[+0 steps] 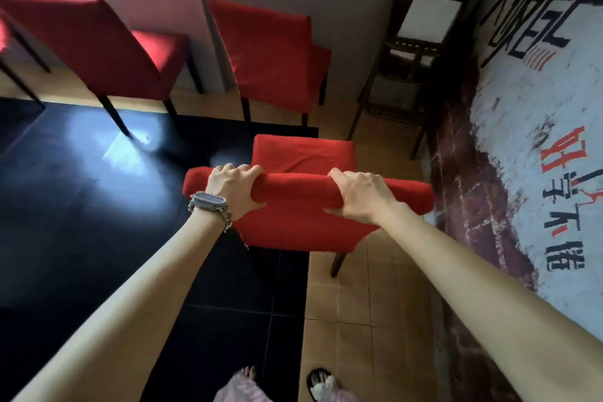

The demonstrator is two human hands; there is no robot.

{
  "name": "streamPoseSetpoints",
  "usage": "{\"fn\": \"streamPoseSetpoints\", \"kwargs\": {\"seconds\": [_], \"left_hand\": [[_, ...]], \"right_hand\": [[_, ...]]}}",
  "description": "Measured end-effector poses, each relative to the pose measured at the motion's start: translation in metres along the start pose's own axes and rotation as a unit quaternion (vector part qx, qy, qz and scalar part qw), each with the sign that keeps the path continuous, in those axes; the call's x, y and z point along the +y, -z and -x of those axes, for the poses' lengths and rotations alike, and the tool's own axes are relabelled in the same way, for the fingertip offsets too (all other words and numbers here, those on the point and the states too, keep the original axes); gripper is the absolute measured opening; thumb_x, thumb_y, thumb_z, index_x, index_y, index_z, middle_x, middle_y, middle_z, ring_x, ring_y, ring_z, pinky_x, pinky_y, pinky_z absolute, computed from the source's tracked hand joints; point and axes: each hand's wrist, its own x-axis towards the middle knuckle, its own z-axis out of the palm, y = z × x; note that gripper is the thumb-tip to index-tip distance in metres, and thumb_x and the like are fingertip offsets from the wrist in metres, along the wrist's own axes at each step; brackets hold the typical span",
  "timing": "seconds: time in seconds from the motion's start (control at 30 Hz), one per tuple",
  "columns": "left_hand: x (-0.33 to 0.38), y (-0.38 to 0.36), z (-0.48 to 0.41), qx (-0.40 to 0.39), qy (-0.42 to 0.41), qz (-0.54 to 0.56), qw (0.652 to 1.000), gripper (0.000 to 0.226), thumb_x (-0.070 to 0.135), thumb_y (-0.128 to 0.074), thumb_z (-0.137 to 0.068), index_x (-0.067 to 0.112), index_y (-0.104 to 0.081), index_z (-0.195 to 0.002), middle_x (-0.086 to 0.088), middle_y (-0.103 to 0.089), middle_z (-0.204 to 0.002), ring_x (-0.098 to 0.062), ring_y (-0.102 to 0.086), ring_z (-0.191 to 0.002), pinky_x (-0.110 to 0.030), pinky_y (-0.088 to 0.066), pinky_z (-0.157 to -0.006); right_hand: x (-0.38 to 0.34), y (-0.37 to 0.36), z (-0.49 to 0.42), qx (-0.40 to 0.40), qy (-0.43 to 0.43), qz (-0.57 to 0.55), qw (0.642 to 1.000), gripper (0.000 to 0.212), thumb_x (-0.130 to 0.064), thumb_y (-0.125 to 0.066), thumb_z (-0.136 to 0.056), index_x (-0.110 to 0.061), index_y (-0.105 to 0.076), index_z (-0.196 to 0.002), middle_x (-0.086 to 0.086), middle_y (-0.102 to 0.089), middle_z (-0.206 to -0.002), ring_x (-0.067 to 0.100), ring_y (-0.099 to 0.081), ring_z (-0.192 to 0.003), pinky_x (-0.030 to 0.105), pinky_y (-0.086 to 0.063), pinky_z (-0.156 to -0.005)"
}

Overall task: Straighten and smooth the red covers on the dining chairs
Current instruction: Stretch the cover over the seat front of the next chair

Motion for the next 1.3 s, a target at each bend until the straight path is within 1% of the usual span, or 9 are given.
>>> {"fn": "streamPoseSetpoints", "kwargs": {"seconds": [0.57, 0.7, 0.8, 0.9, 1.0, 1.07, 1.13, 1.2, 1.3], "left_hand": [[0.035, 0.005, 0.047, 0.037, 0.114, -0.004, 0.993, 0.052, 0.055, -0.071, -0.071, 0.023, -0.059, -0.110, 0.003, -0.062, -0.105, -0.028, -0.055, -0.098, -0.033, -0.038, -0.084], [0.043, 0.005, 0.060, 0.032, 0.134, 0.019, 0.990, 0.054, 0.057, -0.071, -0.070, 0.023, -0.056, -0.110, 0.003, -0.061, -0.108, -0.025, -0.052, -0.101, -0.031, -0.035, -0.088], [0.035, 0.013, 0.068, -0.007, 0.108, 0.077, 0.991, 0.074, 0.070, -0.066, -0.067, 0.026, -0.052, -0.123, 0.004, -0.057, -0.119, -0.022, -0.049, -0.110, -0.032, -0.030, -0.097], [0.024, 0.022, 0.079, -0.029, 0.139, 0.143, 0.980, 0.085, 0.091, -0.045, -0.061, 0.037, -0.053, -0.126, 0.012, -0.055, -0.129, -0.017, -0.045, -0.122, -0.031, -0.023, -0.104], [0.014, 0.023, 0.083, 0.046, 0.292, 0.273, 0.915, 0.062, 0.076, -0.046, -0.079, 0.035, -0.060, -0.123, 0.006, -0.050, -0.138, -0.018, -0.037, -0.131, -0.033, -0.021, -0.109], [0.009, 0.021, 0.083, 0.075, 0.399, 0.383, 0.829, 0.068, 0.055, -0.061, -0.085, 0.021, -0.044, -0.141, -0.007, -0.040, -0.147, -0.024, -0.034, -0.135, -0.035, -0.025, -0.113], [0.004, 0.017, 0.082, 0.087, 0.464, 0.525, 0.708, 0.075, 0.039, -0.068, -0.085, 0.017, -0.032, -0.147, -0.007, -0.040, -0.145, -0.025, -0.045, -0.127, -0.041, -0.041, -0.103], [0.001, 0.016, 0.080, 0.082, 0.473, 0.612, 0.629, 0.060, 0.025, -0.071, -0.083, 0.015, -0.045, -0.136, -0.008, -0.053, -0.122, -0.025, -0.057, -0.099, -0.038, -0.051, -0.078], [0.000, 0.013, 0.075, 0.133, 0.468, 0.728, 0.483, 0.027, 0.043, -0.053, -0.090, 0.018, -0.064, -0.093, -0.003, -0.062, -0.074, -0.020, -0.055, -0.066, -0.027, -0.045, -0.056]], "right_hand": [[0.008, -0.019, 0.023, 0.145, 0.063, 0.033, 0.987, 0.048, -0.050, -0.070, -0.079, -0.015, -0.061, -0.109, 0.005, -0.067, -0.081, 0.028, -0.066, -0.070, 0.036, -0.051, -0.064], [0.013, -0.014, 0.026, 0.100, 0.082, 0.034, 0.991, 0.066, -0.071, -0.061, -0.074, -0.017, -0.057, -0.112, 0.002, -0.067, -0.091, 0.024, -0.067, -0.080, 0.037, -0.053, -0.074], [0.027, -0.006, 0.027, -0.010, 0.047, -0.041, 0.998, 0.091, -0.094, -0.036, -0.061, -0.030, -0.053, -0.123, -0.007, -0.064, -0.114, 0.018, -0.060, -0.108, 0.051, -0.031, -0.108], [0.049, -0.003, 0.038, 0.052, -0.047, -0.093, 0.993, 0.077, -0.089, -0.025, -0.071, -0.035, -0.066, -0.109, -0.013, -0.064, -0.119, 0.017, -0.053, -0.121, 0.063, -0.002, -0.111], [0.064, -0.013, 0.055, 0.197, -0.221, -0.162, 0.941, 0.051, -0.065, -0.046, -0.088, -0.022, -0.072, -0.089, -0.003, -0.067, -0.115, 0.025, -0.054, -0.117, 0.059, -0.020, -0.111], [0.066, -0.015, 0.062, 0.238, -0.353, -0.344, 0.837, 0.034, -0.051, -0.054, -0.090, -0.020, -0.066, -0.093, 0.002, -0.063, -0.112, 0.026, -0.057, -0.109, 0.042, -0.043, -0.093], [0.060, -0.018, 0.064, 0.251, -0.427, -0.523, 0.693, 0.028, -0.045, -0.058, -0.089, -0.020, -0.061, -0.100, 0.002, -0.060, -0.105, 0.020, -0.058, -0.096, 0.031, -0.044, -0.076], [0.053, -0.019, 0.064, 0.264, -0.425, -0.658, 0.562, 0.023, -0.044, -0.059, -0.089, -0.023, -0.061, -0.096, -0.001, -0.061, -0.100, 0.016, -0.059, -0.088, 0.029, -0.047, -0.071], [0.048, -0.018, 0.063, 0.305, -0.387, -0.710, 0.504, 0.024, -0.040, -0.052, -0.094, -0.019, -0.065, -0.092, 0.000, -0.067, -0.098, 0.004, -0.065, -0.074, 0.017, -0.048, -0.057]]}}
